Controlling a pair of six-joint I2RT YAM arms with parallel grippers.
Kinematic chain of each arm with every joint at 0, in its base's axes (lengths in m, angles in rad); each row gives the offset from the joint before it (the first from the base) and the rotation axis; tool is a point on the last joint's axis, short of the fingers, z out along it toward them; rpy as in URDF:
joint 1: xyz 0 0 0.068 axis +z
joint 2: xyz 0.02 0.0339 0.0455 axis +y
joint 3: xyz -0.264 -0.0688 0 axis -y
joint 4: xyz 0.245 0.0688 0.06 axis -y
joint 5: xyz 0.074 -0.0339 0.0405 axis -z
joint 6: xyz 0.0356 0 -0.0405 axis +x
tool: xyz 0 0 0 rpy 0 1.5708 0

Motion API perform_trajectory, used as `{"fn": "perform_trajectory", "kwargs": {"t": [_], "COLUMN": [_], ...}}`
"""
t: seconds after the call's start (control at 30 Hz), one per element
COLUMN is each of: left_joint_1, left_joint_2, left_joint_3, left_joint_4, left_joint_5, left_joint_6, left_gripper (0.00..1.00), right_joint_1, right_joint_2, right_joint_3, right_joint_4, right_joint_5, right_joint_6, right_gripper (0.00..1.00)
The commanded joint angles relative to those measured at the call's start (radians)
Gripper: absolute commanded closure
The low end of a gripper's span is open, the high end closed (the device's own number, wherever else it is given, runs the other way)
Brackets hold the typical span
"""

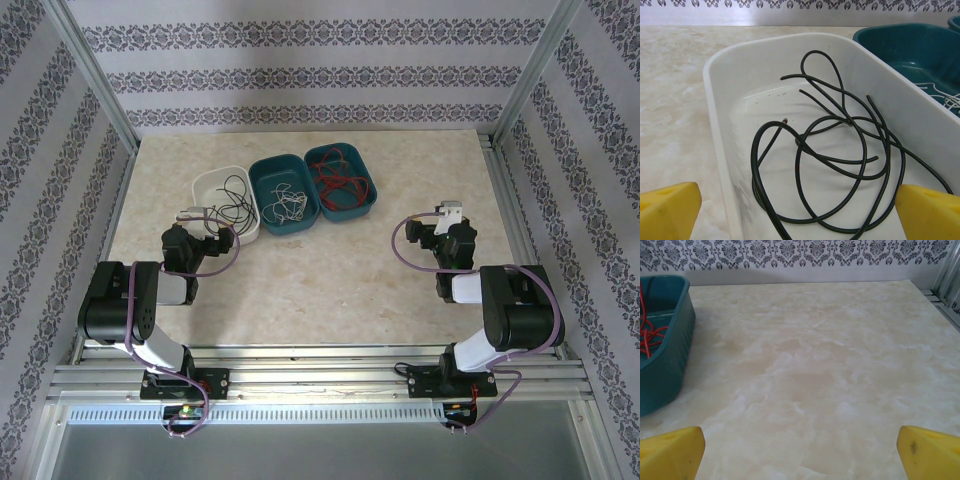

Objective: Untangle the cables

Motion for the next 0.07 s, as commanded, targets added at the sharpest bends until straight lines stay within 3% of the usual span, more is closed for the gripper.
{"fn": "perform_trajectory", "kwargs": {"t": [0.0,0.03], "left_joint_1": [0.010,0.009], "left_joint_2": [0.008,0.007], "left_joint_3": [-0.006,-0.008], "left_joint_4": [0.031,0.031], "left_joint_5": [-0.009,-0.001], "left_joint_6": [-0.015,-0.014], "left_gripper": [0.01,0.01], "right_joint_1": [0.009,0.009], "right_joint_2": [0.007,0.007], "right_joint_3": [0.018,0.018], "right_joint_4": [0.009,0.008], "right_joint_5": [0.011,0.010], "right_joint_6": [0.013,0.013], "right_gripper": [0.02,0.02]}}
